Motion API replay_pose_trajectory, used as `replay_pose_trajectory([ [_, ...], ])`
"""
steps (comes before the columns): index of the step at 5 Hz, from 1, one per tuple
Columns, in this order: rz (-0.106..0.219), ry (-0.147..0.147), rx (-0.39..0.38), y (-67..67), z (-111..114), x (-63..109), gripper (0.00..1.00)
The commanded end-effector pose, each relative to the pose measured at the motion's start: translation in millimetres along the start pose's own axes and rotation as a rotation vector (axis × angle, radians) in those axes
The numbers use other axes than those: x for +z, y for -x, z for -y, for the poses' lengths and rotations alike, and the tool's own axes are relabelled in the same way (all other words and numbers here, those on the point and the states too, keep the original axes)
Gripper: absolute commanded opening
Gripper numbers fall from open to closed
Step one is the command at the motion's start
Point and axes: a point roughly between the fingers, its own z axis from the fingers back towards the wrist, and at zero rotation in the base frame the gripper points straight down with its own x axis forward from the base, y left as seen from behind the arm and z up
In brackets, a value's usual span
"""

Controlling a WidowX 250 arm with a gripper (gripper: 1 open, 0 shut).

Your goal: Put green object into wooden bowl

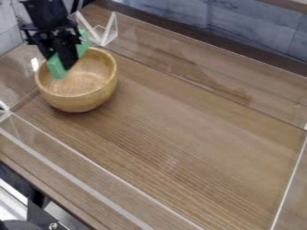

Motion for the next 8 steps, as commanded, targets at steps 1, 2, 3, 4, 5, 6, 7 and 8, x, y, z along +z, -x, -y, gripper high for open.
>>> replay_pose_trajectory([
  [1, 0.031, -0.038, -0.102, -20.3, -1.7, 5.1, 1.00],
  [2, 0.027, -0.035, -0.094, -18.7, -2.0, 2.3, 1.00],
  [3, 0.024, -0.035, -0.090, -17.4, -1.9, -1.1, 1.00],
  [4, 0.018, -0.035, -0.103, -20.9, 0.9, -5.2, 1.00],
  [5, 0.011, -0.035, -0.117, -24.4, 3.6, -9.4, 1.00],
  [6, 0.032, -0.026, -0.103, -25.1, -2.8, -0.6, 1.00],
  [7, 0.052, -0.017, -0.086, -24.9, -10.6, 8.0, 1.00],
  [8, 0.048, -0.019, -0.077, -24.2, -17.9, -1.1, 1.00],
])
